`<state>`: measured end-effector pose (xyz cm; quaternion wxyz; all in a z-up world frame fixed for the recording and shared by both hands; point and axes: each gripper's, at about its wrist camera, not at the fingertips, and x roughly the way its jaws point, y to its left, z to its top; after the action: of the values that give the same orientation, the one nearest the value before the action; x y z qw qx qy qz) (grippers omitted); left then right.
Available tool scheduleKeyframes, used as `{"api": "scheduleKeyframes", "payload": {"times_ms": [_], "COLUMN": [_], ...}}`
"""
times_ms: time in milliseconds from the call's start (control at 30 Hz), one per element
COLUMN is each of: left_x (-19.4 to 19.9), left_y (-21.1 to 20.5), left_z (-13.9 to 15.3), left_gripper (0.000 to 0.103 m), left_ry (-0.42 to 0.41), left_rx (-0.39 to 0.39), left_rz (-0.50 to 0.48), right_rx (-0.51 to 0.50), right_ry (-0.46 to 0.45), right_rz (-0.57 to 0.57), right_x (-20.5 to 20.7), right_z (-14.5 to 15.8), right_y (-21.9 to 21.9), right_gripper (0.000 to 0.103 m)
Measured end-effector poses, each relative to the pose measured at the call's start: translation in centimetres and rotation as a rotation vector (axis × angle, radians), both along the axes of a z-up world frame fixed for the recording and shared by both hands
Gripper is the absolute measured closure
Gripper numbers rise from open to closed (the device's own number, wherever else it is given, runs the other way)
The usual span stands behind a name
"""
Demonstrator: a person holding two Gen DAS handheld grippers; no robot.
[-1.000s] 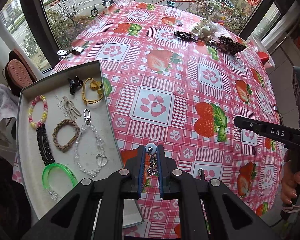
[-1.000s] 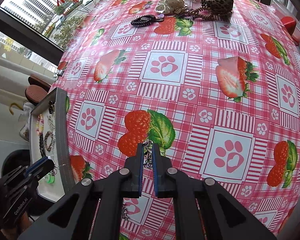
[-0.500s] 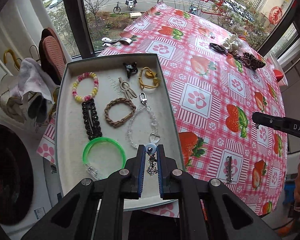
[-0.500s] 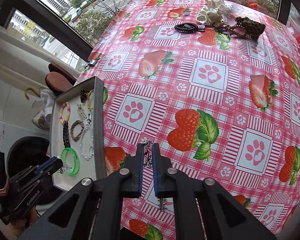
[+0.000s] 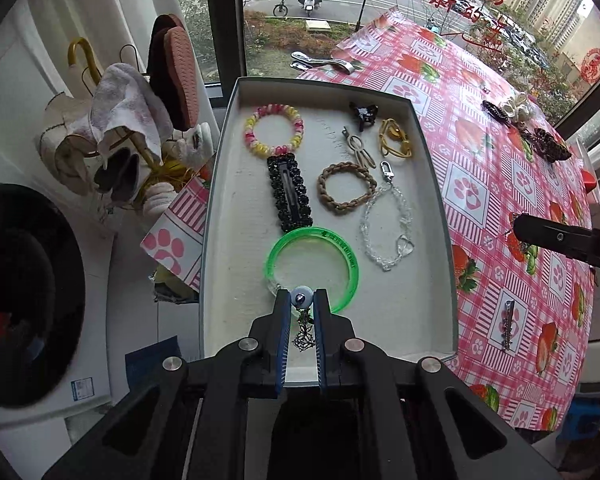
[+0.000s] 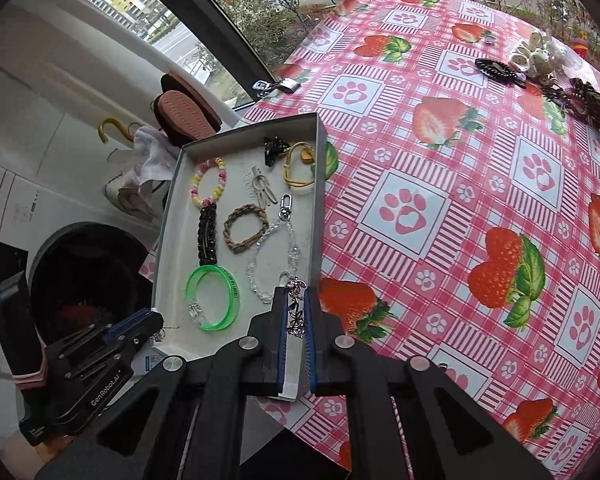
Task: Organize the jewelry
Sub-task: 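Carry the white-bead charm with the left tool into the tray while the right tool carries its charm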
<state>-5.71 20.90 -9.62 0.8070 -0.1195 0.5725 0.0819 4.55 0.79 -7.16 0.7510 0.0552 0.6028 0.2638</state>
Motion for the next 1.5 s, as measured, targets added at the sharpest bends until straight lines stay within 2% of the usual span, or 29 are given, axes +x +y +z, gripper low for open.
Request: {"api": "scheduleKeyframes", "payload": {"times_ms": [467,1500], "left_x": [-0.5,1.0], "left_y": [1.5,0.7], "left_z": [-3.9,-6.9], "left_gripper": [0.085,0.085], "left_ry": [0.065,0.107], "left_rx": [0.023,0.034], "left_rz": [0.050,0.024], "right_rx": [-0.015,-0.082], "right_ry": [0.050,0.118], "right_rz": [0.121,0.125], "right_x": [-2.1,-1.3], "right_z": [-2.4,-7.9], "right_y": [5.0,6.3], "right_gripper": [0.094,0.095]}}
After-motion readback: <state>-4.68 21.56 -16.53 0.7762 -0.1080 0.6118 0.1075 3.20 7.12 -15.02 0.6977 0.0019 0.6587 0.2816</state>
